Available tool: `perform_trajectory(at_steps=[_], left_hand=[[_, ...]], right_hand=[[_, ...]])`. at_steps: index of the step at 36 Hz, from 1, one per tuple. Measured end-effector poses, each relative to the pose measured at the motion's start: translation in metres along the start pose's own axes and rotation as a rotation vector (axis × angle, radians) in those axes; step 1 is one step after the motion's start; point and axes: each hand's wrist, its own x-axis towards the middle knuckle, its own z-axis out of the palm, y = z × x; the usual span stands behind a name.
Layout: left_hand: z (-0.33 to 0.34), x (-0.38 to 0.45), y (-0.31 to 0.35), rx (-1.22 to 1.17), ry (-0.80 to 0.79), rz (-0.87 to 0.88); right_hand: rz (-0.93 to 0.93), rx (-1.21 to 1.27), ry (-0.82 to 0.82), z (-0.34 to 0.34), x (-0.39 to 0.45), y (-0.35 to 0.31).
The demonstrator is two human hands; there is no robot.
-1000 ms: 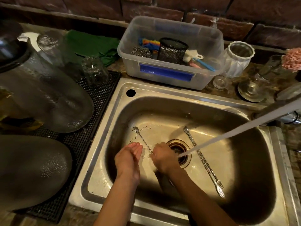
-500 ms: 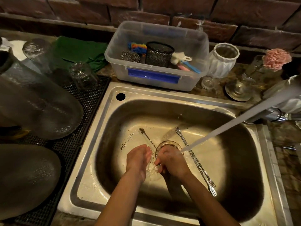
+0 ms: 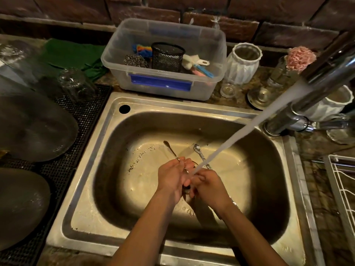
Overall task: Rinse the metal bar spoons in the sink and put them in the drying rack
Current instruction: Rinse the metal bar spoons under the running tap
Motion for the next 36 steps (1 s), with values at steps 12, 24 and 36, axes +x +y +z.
perform_trajectory(at_steps=[12,24,36], left_hand=[[0.004,-0.008,-0.004,-0.163,0.043,0.005],[0.001,-0.020,-0.006,-0.270,0.037,0.019],[0.003,-0.037,-0.014,-0.299,-0.015,-0.004]], right_hand=[[0.024,0.018,0.017,-0.009,-0.021,-0.005],[0.094,-0.053,-0.029,-0.023,-0.044,-0.014],[0.028,-0.256,0.031,-0.037,-0.069,-0.008]])
